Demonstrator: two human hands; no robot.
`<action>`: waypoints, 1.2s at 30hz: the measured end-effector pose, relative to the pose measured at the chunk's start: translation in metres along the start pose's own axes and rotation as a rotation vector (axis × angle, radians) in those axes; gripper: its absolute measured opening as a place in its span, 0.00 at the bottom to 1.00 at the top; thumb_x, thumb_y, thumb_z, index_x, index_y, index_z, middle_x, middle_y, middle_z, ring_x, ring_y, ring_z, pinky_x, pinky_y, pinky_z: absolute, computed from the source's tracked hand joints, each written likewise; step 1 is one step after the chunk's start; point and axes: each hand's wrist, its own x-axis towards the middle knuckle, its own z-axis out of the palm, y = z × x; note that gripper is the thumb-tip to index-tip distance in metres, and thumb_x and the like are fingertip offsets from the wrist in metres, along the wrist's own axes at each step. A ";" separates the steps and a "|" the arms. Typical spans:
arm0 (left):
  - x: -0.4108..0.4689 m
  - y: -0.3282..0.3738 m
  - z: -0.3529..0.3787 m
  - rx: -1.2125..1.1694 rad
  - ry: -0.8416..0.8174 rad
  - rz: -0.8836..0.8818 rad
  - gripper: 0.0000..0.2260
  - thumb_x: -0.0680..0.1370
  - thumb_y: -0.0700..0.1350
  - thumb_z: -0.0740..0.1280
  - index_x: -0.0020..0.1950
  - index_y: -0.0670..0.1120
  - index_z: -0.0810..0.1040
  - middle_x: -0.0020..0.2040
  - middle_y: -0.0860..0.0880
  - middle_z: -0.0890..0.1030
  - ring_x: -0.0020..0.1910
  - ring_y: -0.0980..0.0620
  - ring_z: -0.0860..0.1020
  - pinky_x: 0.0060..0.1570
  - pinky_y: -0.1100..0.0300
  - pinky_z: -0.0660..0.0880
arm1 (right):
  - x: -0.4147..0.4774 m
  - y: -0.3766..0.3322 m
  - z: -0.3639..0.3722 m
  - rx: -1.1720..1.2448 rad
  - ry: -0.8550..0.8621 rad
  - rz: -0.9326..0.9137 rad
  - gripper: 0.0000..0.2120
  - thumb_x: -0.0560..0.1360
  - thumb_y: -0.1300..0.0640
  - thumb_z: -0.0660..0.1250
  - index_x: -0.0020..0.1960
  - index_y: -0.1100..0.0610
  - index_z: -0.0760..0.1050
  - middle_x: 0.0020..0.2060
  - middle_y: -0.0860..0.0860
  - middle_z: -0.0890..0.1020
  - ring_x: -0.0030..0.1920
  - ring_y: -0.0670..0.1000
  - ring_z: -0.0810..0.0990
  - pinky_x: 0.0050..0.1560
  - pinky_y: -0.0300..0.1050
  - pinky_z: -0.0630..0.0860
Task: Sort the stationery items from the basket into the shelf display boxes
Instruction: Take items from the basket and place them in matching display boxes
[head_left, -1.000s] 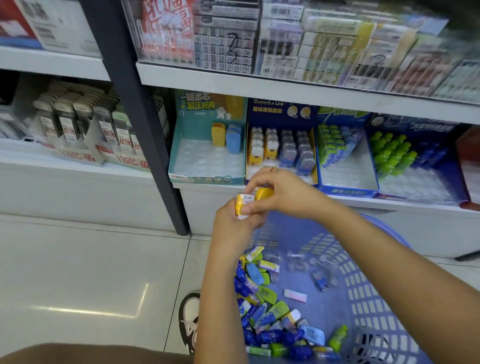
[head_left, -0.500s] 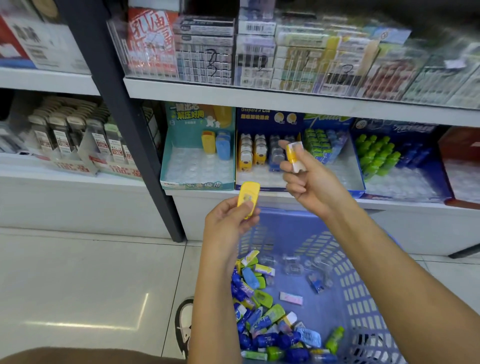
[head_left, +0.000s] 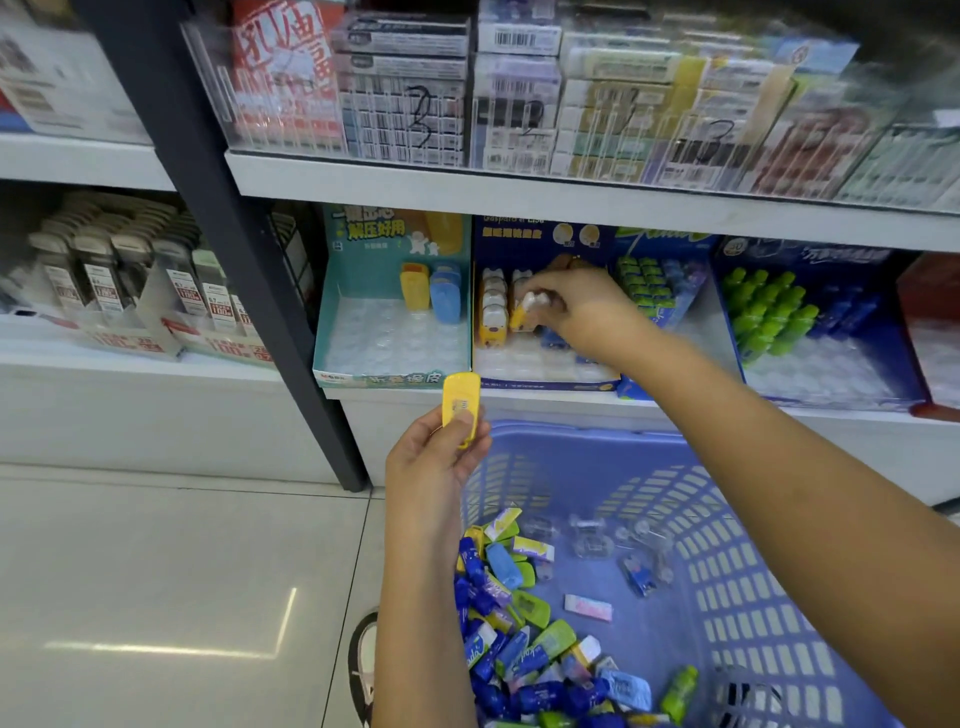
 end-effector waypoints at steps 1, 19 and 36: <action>0.001 0.000 -0.001 0.002 0.003 0.006 0.04 0.76 0.35 0.67 0.49 0.39 0.80 0.44 0.43 0.84 0.42 0.52 0.83 0.43 0.63 0.80 | 0.000 0.000 0.001 -0.019 -0.015 -0.012 0.12 0.77 0.60 0.62 0.59 0.55 0.78 0.48 0.55 0.76 0.46 0.53 0.73 0.45 0.42 0.69; -0.004 0.005 -0.001 0.012 0.001 0.039 0.07 0.75 0.39 0.69 0.53 0.43 0.80 0.44 0.45 0.85 0.41 0.52 0.84 0.41 0.64 0.79 | 0.002 0.012 0.018 -0.133 0.035 -0.078 0.16 0.75 0.61 0.68 0.63 0.56 0.77 0.60 0.58 0.72 0.59 0.58 0.73 0.56 0.41 0.67; 0.009 0.048 -0.005 0.222 0.033 -0.032 0.13 0.80 0.45 0.62 0.36 0.43 0.76 0.24 0.49 0.72 0.20 0.57 0.62 0.18 0.67 0.58 | -0.068 -0.065 0.008 0.212 -0.056 -0.419 0.09 0.73 0.53 0.71 0.52 0.53 0.79 0.45 0.46 0.81 0.47 0.48 0.75 0.50 0.48 0.72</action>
